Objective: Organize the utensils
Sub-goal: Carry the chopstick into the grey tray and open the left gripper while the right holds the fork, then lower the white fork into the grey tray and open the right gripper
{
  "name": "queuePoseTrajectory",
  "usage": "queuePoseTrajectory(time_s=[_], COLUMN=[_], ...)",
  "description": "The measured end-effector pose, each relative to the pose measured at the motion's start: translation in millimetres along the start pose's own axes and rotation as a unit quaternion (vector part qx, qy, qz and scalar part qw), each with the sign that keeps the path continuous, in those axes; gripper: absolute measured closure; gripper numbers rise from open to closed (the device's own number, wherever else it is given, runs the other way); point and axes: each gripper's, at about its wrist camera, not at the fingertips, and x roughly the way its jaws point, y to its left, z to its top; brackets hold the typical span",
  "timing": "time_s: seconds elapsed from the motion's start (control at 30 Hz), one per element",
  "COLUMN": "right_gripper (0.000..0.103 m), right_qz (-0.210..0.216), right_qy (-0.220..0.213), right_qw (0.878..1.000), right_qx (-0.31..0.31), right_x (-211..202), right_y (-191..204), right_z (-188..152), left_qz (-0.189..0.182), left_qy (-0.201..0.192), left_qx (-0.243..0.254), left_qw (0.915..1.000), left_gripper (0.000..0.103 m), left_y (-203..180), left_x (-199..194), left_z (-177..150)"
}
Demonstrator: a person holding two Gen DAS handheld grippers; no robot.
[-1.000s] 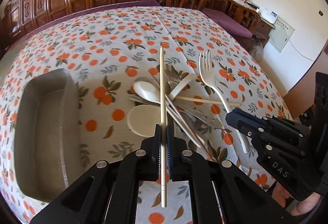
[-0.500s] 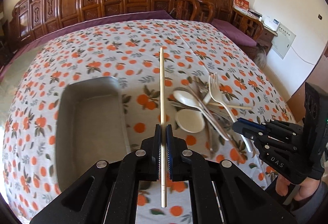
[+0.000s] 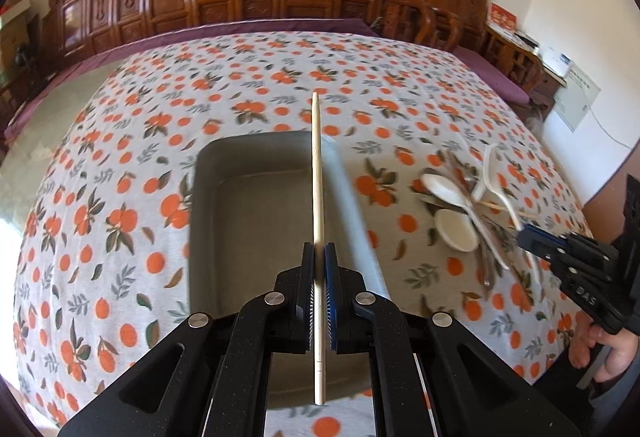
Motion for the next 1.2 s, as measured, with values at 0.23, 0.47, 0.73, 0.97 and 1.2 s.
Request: queuePoseTrajectory(time_s=[0.23,0.47,0.73,0.97,1.2], right_gripper=[0.092,0.092,0.092,0.092,0.092], right_qz=[-0.007,-0.005,-0.006,0.010,0.017], right_qy=[0.002,0.005,0.009,0.010,0.011], right_qw=[1.000,1.000,1.000,1.000,0.999], right_qx=[0.002,0.001,-0.004,-0.003,-0.039], right_x=[3,6,7,-2,-3], right_y=[-1,-1,4,20,61], right_z=[-1,-2,-3,6,22], left_qz=[0.014,0.025,0.031,0.034,0.030], left_qy=[0.016,0.030,0.031,0.009,-0.026], left_qx=[-0.009,-0.010,-0.022,-0.011,0.000], left_qw=[0.9997,0.9992,0.9988,0.9993,0.9992], left_gripper=[0.099,0.099,0.099,0.097,0.089], left_y=[14,18,26,23,20], left_x=[13,23,24,8,-23], left_z=[-8,-11,-11,-7,-5])
